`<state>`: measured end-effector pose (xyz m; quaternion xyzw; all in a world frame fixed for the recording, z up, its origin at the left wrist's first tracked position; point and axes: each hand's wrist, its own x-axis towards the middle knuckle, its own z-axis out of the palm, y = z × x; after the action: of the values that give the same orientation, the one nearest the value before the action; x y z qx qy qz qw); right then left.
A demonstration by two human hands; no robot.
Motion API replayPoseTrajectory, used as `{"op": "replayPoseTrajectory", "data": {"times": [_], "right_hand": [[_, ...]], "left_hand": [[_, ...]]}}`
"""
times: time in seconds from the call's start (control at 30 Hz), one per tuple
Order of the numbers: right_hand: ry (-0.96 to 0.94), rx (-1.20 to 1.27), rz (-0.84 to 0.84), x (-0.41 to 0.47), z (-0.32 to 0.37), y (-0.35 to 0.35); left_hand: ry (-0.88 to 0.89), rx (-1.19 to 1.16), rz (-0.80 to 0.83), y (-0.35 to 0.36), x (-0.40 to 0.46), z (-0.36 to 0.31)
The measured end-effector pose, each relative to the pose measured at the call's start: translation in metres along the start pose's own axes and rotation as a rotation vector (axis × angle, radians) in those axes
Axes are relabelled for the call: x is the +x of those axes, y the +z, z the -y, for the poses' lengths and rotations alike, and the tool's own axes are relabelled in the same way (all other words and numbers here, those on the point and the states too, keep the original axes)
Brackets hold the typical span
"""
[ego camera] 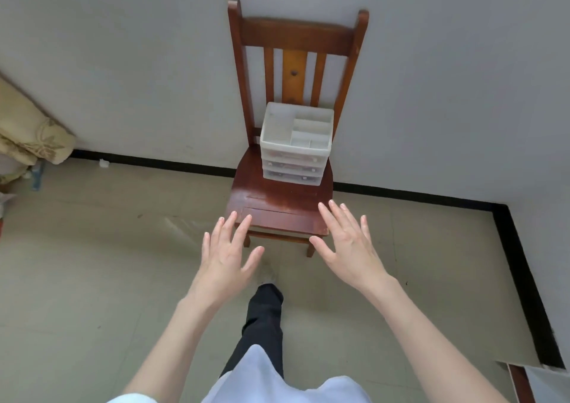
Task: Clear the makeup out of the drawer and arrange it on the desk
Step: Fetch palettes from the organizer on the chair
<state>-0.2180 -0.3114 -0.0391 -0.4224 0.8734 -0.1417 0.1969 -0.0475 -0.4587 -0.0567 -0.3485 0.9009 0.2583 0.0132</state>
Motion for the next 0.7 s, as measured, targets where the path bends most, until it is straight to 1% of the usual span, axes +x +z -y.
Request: {"op": "replayPoseTrajectory", "data": {"times": [0.13,0.3,0.4,0.5,0.57,0.6,0.63,0.7], "right_hand": [[0.074,0.008,0.036,0.095,-0.007,-0.009],[0.124,0.020,0.062,0.189,-0.021,-0.022],[0.159,0.027,0.065,0.227,-0.038,-0.019],[0.190,0.072,0.088,0.259,-0.059,-0.001],[0.208,0.107,0.104,0.275,-0.072,0.016],[0.210,0.118,0.101,0.282,-0.078,0.025],[0.206,0.121,0.089,0.288,-0.084,0.034],[0.188,0.106,0.067,0.301,-0.097,0.049]], "left_hand": [[0.030,0.022,0.095,-0.010,0.106,0.011],[0.105,0.081,0.161,-0.018,0.224,0.006],[0.141,0.105,0.209,-0.007,0.271,0.000],[0.115,0.037,0.272,0.021,0.301,-0.002],[0.020,-0.149,0.319,0.046,0.316,-0.001],[-0.068,-0.285,0.339,0.059,0.323,0.000],[-0.179,-0.432,0.349,0.071,0.331,0.000],[-0.499,-0.789,0.366,0.093,0.348,0.000]]}}
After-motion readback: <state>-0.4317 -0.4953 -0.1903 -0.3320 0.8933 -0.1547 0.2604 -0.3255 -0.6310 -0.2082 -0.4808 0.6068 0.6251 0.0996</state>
